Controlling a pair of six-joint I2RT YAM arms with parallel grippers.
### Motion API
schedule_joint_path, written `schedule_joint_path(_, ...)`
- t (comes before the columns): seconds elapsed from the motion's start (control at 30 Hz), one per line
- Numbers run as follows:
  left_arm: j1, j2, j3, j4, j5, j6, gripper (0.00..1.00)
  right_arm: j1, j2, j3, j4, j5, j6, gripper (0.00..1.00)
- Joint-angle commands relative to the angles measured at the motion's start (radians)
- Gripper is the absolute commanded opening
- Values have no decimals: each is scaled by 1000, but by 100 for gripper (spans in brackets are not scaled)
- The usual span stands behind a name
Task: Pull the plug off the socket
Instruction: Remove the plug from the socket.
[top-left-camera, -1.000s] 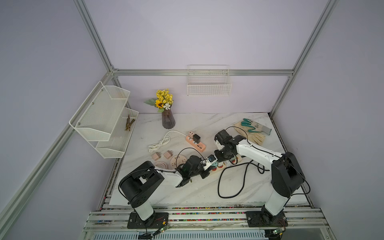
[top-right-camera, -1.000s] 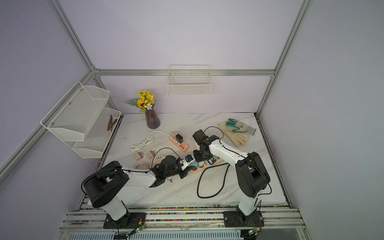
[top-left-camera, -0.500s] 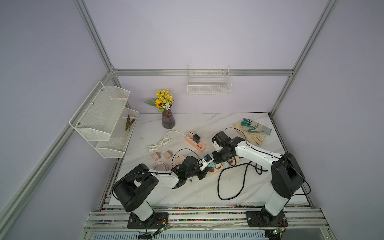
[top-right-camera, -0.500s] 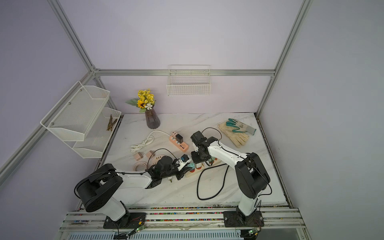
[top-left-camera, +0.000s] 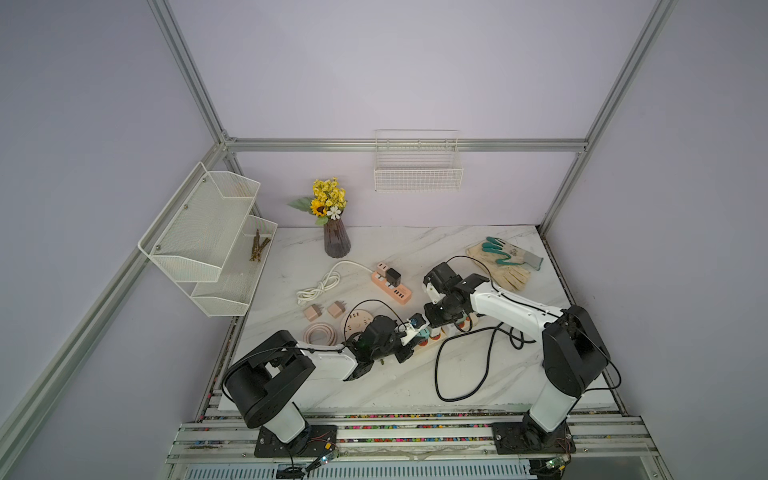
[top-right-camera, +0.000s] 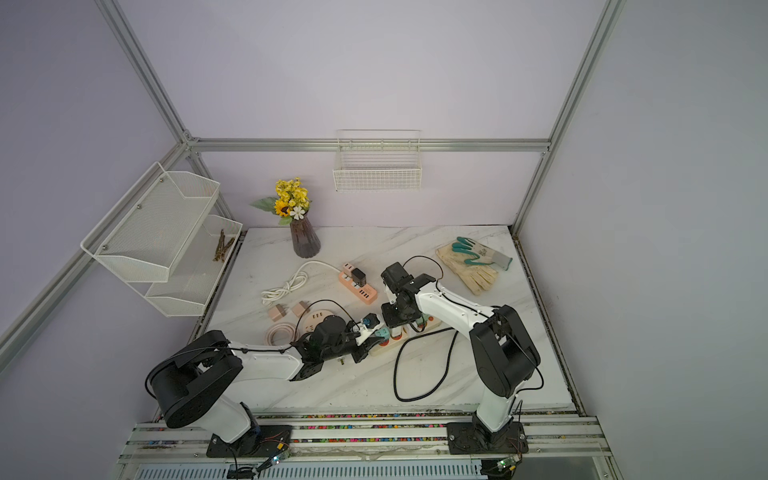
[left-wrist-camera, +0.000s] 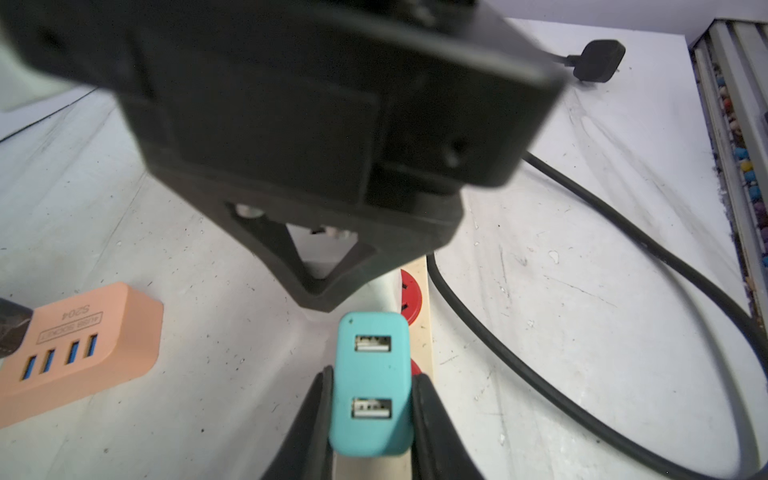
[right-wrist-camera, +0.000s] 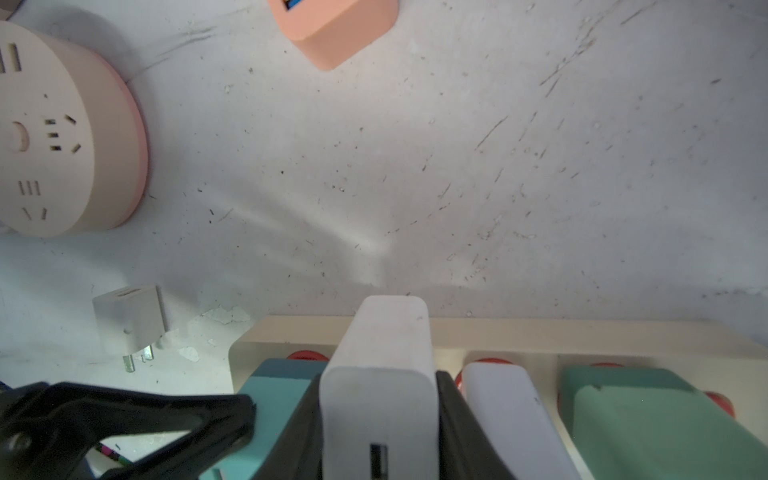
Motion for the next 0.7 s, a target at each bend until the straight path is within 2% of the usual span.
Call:
schedule_joint_path(0.0, 4, -99, 25, 78, 26, -92, 0, -33, 125, -105, -44, 59, 57, 0)
schedule_joint_path(0.07, 85, -121, 46, 94, 194, -270, 0, -33, 125, -113, -41, 59, 57, 0)
schedule_joint_path(0.1, 100, -118, 57, 101, 261, -301, 0, -32, 126, -114, -39, 57, 57, 0)
schedule_joint_path(0.13, 96, -114, 71, 78, 276, -279, 0, -32, 128, -115, -38, 56, 58, 0)
schedule_joint_path(0.17, 69, -113, 95, -19, 241, -200, 0, -33, 131, -112, -37, 56, 58, 0)
schedule_joint_path(0.23, -18, -101, 115, -174, 100, 32, 0, -32, 135, -110, -33, 51, 59, 0)
schedule_joint_path(0.27, -43, -89, 100, -186, 67, 105, 0, -33, 137, -109, -31, 51, 60, 0)
schedule_joint_path(0.3, -45, -86, 82, -172, 54, 113, 0, -33, 138, -110, -31, 50, 60, 0)
schedule_joint_path(0.37, -35, -118, 37, -84, 7, 22, 0, -32, 140, -111, -32, 54, 60, 0)
schedule_joint_path(0.5, 49, -212, 5, 61, 122, -240, 0, -33, 139, -117, -33, 56, 59, 0)
schedule_joint_path(0.53, 52, -215, 7, 71, 131, -255, 0, -32, 140, -114, -33, 56, 58, 0)
schedule_joint_path(0.6, 49, -195, 39, 12, 199, -194, 0, -33, 141, -108, -32, 53, 58, 0)
schedule_joint_path(0.67, 49, -174, 53, -56, 185, -166, 0, -33, 142, -98, -34, 53, 60, 0)
